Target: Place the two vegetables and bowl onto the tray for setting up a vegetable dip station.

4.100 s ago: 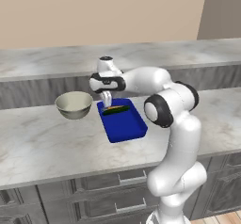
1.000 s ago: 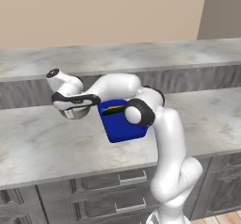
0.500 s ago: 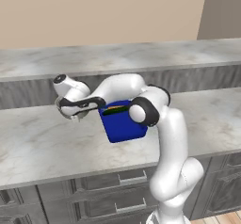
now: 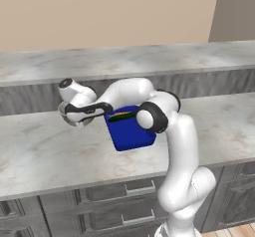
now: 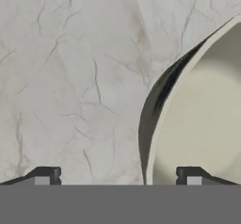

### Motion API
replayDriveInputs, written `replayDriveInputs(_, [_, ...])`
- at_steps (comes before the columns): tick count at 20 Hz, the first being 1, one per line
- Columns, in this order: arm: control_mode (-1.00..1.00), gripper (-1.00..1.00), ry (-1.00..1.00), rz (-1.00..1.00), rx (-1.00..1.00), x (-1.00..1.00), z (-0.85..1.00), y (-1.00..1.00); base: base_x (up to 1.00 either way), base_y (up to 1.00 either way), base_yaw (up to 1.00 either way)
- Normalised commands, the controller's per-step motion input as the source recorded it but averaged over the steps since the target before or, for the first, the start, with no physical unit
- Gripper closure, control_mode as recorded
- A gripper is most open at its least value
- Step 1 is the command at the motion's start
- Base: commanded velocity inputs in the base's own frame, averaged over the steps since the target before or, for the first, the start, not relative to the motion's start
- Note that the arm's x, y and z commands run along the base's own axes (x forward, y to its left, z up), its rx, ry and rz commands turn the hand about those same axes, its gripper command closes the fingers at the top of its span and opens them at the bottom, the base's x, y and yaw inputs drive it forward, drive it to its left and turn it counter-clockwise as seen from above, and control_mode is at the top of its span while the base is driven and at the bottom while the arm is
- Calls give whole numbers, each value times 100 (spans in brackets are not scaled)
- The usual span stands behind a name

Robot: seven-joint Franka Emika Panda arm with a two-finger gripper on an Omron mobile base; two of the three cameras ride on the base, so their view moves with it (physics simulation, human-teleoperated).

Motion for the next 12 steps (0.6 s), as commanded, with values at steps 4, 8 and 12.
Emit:
replayDriveInputs(4, [-100, -100, 0, 0, 0, 25, -2, 0, 0, 0, 0])
replayDriveInputs(8, [-100, -100, 0, 0, 0, 15, -18, 0, 0, 0, 0])
replayDriveInputs(12, [-100, -100, 0, 0, 0, 19, -17, 0, 0, 0, 0])
